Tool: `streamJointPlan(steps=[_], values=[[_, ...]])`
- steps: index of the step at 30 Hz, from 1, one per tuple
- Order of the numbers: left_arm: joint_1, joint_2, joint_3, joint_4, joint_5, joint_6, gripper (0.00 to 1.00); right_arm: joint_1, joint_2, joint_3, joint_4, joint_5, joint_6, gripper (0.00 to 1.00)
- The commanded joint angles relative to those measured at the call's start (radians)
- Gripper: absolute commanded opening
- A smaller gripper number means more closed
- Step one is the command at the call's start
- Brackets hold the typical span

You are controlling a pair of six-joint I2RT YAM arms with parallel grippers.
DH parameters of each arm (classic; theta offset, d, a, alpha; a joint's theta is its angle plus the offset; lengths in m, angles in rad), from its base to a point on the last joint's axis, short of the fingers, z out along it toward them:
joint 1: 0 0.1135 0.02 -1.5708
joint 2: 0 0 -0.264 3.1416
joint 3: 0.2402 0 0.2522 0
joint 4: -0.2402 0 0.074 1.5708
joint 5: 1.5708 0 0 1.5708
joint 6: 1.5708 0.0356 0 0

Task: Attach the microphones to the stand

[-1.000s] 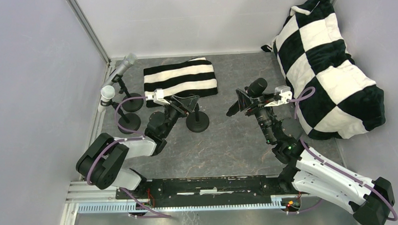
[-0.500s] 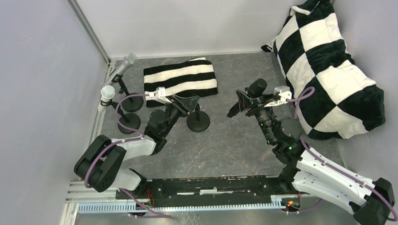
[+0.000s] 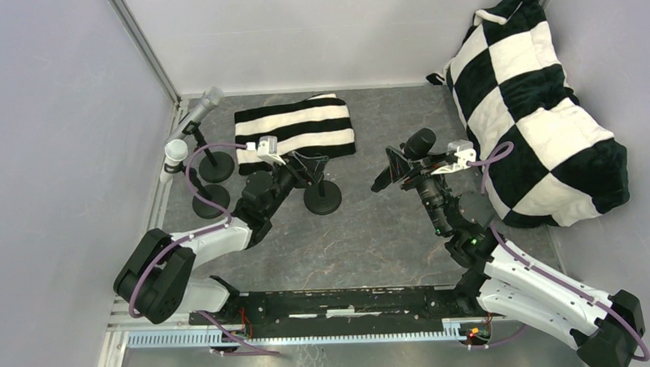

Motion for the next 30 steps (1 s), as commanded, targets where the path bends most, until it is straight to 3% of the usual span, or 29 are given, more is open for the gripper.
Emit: streamJointPlan(steps=[1, 4, 11, 24, 30], values=[[0.007, -0.015, 0.026, -0.023, 0.022, 0.144, 0.85, -0.003, -0.017, 0.015, 0.029, 0.008, -0.002, 0.00], [0.007, -0.018, 0.028, -0.012, 0.083, 0.209, 0.98, -0.003, -0.016, 0.016, 0.016, 0.004, -0.013, 0.00], [-0.021, 0.001, 0.008, -0.008, 0.128, 0.375, 1.00, -0.003, -0.022, 0.019, -0.021, -0.006, -0.039, 0.00], [-0.055, 0.050, -0.044, 0.028, 0.057, 0.486, 0.92, -0.003, -0.026, 0.026, -0.042, -0.018, -0.049, 0.00], [-0.055, 0.102, -0.044, 0.093, 0.065, 0.472, 0.77, -0.003, -0.029, 0.033, -0.060, -0.020, -0.053, 0.00]])
